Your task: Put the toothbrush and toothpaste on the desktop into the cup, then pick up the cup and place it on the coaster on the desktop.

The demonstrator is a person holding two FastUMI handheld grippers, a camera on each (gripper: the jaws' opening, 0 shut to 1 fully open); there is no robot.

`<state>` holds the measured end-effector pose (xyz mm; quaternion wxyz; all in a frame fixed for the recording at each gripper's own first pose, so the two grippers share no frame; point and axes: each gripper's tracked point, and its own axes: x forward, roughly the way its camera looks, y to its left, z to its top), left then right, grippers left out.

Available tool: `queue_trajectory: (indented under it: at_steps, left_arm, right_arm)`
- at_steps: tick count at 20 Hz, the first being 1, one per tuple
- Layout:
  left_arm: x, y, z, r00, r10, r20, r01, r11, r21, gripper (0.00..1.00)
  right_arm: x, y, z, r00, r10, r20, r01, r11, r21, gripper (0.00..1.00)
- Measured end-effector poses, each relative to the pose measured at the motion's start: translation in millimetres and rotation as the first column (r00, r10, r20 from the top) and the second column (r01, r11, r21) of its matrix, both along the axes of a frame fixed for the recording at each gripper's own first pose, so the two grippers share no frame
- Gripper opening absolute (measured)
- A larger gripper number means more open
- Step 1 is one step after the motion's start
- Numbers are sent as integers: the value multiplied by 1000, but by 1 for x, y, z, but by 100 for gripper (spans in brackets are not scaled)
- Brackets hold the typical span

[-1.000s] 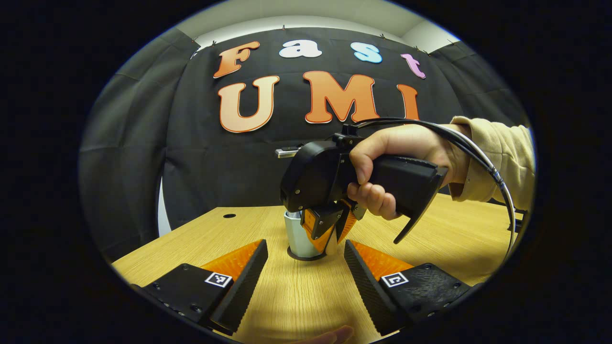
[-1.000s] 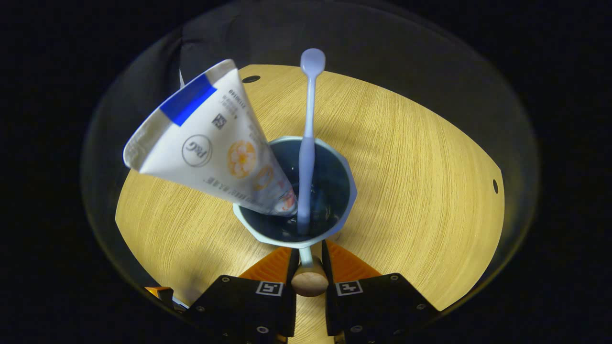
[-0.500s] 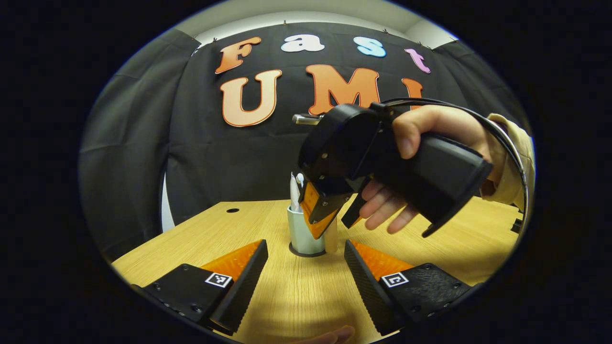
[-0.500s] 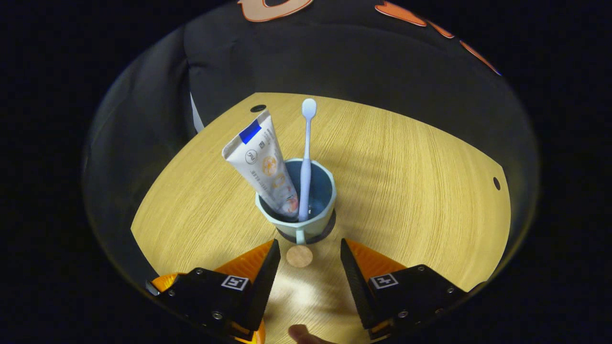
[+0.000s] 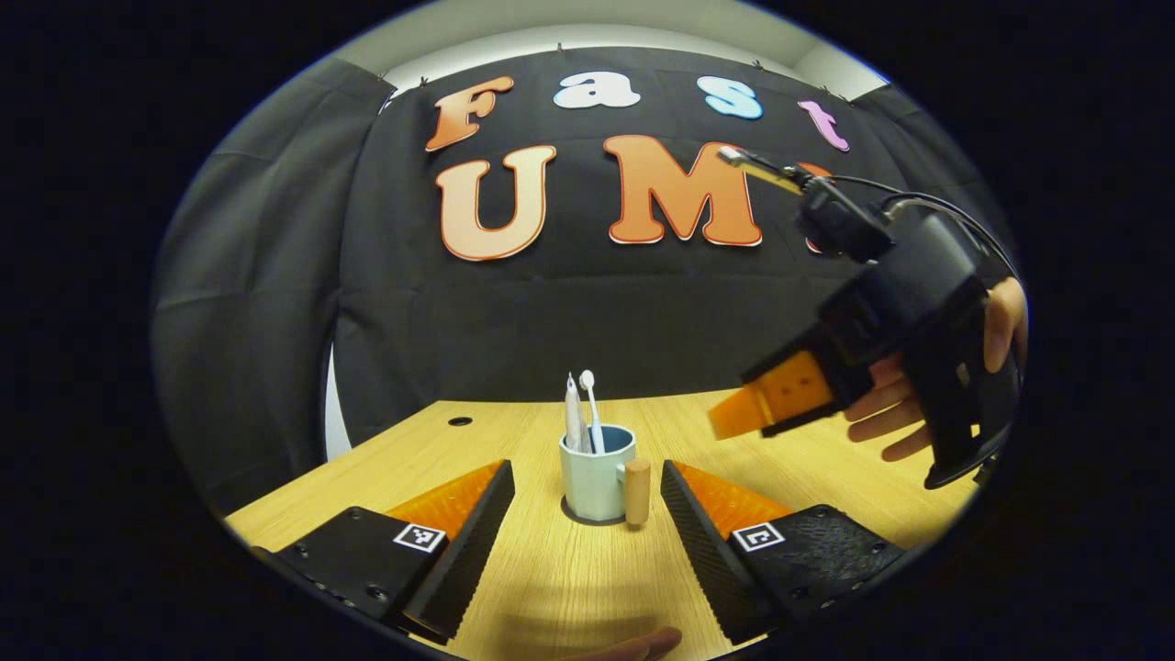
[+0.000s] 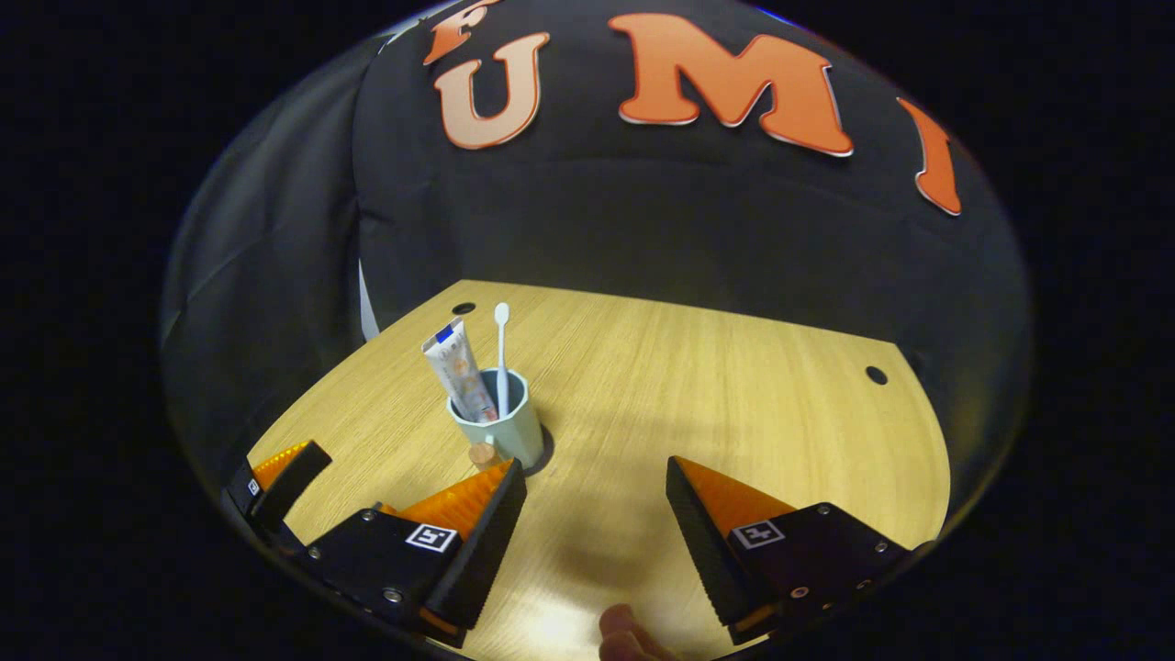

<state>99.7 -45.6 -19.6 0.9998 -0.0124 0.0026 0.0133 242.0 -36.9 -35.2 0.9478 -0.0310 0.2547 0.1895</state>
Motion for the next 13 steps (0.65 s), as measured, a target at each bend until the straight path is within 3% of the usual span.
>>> queue_trajectory:
  at_steps: [5, 8, 10, 13]
  left_arm:
    - [-25, -29, 23, 1000, -17, 0, 17, 999, -51, 98]
    - [-47, -49, 43, 999, -18, 46, 19, 1000, -23, 97]
    - [-61, -63, 51, 997, -21, 69, 22, 1000, -17, 97]
    - [-79, -87, 58, 997, -57, 61, 60, 997, -48, 97]
  right_arm:
    - [-53, -80, 26, 981, -71, 180, 51, 992, 112, 95]
    - [-84, -151, 39, 916, -176, 361, 165, 984, 60, 95]
    - [-108, -180, 48, 875, -230, 425, 217, 973, 79, 95]
    - [-140, -199, 53, 857, -259, 445, 230, 966, 121, 95]
